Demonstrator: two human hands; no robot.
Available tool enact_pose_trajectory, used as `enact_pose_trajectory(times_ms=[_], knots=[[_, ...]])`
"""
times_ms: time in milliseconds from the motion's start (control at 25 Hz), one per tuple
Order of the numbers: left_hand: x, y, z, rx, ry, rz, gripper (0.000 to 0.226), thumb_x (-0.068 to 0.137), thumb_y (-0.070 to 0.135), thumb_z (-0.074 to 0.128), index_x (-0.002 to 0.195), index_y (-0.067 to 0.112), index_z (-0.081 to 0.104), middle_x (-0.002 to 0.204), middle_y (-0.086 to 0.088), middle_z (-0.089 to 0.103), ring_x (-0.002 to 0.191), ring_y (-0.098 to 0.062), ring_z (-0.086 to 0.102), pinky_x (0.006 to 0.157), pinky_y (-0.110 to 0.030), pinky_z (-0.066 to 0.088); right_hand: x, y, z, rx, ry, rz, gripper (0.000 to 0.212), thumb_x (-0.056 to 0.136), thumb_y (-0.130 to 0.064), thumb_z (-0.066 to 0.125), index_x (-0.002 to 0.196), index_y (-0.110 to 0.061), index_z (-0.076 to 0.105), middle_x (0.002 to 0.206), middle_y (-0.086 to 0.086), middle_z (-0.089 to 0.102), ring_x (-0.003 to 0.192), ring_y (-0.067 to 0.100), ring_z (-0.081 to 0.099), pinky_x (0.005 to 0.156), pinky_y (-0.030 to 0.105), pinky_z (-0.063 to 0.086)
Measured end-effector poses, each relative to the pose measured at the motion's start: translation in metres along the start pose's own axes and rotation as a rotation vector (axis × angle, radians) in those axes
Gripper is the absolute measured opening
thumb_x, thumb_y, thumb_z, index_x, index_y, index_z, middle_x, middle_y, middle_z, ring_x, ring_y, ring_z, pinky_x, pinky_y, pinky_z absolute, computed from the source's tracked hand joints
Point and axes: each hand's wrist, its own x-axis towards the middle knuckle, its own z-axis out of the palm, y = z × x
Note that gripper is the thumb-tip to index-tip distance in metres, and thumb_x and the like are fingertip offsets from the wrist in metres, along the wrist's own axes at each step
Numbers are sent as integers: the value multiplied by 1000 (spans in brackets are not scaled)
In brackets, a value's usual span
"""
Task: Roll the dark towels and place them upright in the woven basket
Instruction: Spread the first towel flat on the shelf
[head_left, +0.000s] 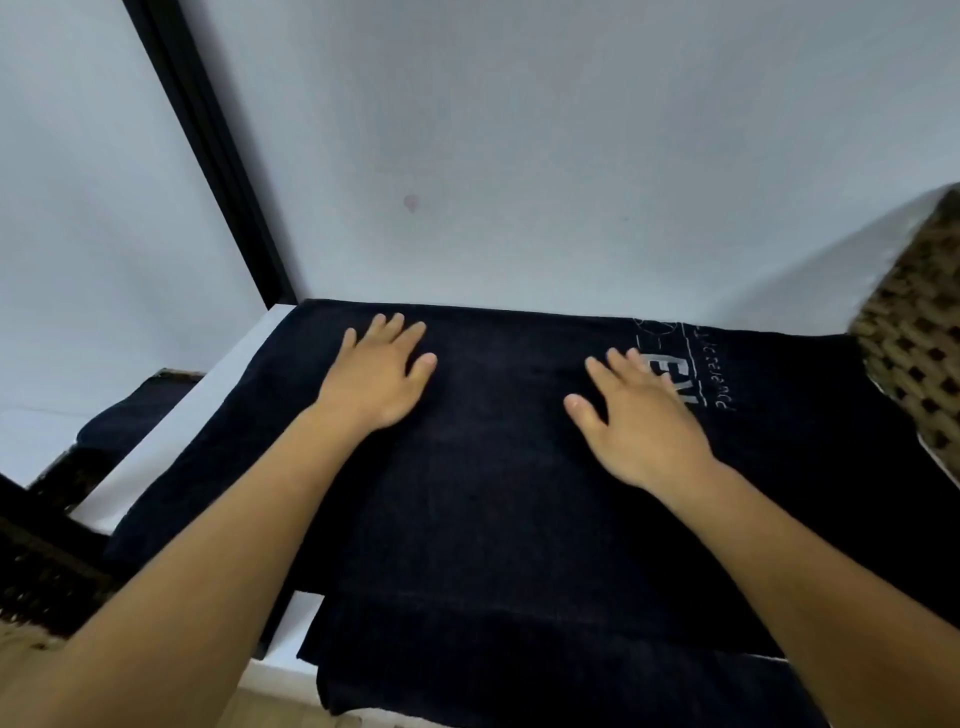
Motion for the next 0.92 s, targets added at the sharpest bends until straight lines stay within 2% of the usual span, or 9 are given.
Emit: enact_pose_trajectory(times_ms=[80, 160, 320, 440, 480, 560, 640, 720, 920], knots=[[-43, 24, 11, -13, -102, 31, 60, 99, 60, 21, 155, 38, 16, 164, 7, 4, 151, -17, -5, 121, -47, -5, -15, -31, 14, -58, -117, -80, 69, 94, -67, 14, 155, -35, 7, 164, -2, -2, 151, 18, -10, 121, 48, -8], [-74, 6, 12, 53, -103, -72, 65, 94, 68, 15, 154, 44, 9, 164, 11, -3, 151, -15, -10, 121, -46, -8, -20, -20, 13, -99, -130, -71, 71, 90, -71, 6, 154, -41, 0, 164, -6, -8, 150, 17, -14, 121, 48, -9], [-109, -62, -8, 61, -159, -326, 68, 92, 71, 18, 153, 46, 5, 164, 10, -6, 151, -16, -9, 121, -49, -5, -28, 7, 6, -118, -166, -11, 73, 87, -74, 4, 153, -43, -2, 163, -9, -9, 150, 17, -15, 121, 46, -9], [-113, -64, -13, 122, -197, -465, 67, 95, 66, 15, 155, 39, 2, 165, 2, -8, 151, -26, -10, 118, -59, -3, -30, 5, 5, -134, -181, 1, 73, 88, -74, 3, 153, -42, -3, 163, -7, -10, 150, 19, -14, 120, 47, -9], [-105, -48, -13, 133, -191, -449, 66, 97, 61, 15, 156, 34, 2, 165, -1, -7, 151, -30, -10, 117, -61, -4, -30, 3, 5, -134, -177, 5, 73, 88, -74, 3, 153, -42, -3, 163, -6, -10, 150, 20, -14, 120, 48, -9], [-84, 5, -3, 121, -191, -233, 62, 101, 54, 16, 157, 30, 5, 165, -2, -6, 151, -29, -10, 117, -61, -5, -28, 2, 4, -127, -180, -7, 72, 90, -72, 5, 154, -39, -3, 164, -4, -11, 149, 21, -16, 120, 50, -9], [-68, 69, 12, 45, -233, 47, 59, 101, 54, 17, 156, 34, 8, 165, 3, -4, 151, -22, -11, 119, -57, -8, -31, 4, 0, -97, -200, -41, 71, 93, -70, 11, 155, -37, -2, 164, -3, -11, 149, 19, -17, 120, 48, -9], [-57, 108, 22, 25, -265, 192, 60, 99, 60, 17, 155, 39, 7, 165, 7, -5, 151, -18, -13, 119, -55, -11, -42, 21, -6, -98, -197, -29, 71, 94, -68, 13, 155, -35, -1, 164, -4, -10, 149, 16, -16, 121, 46, -8], [-52, 93, 27, 142, -275, 125, 77, 83, 80, 10, 152, 47, -1, 163, 13, -8, 151, -17, -13, 119, -55, -6, -90, 90, -22, -101, -176, 141, 84, 81, -76, 0, 155, -36, -3, 164, -6, -11, 149, 14, -15, 121, 44, -7]])
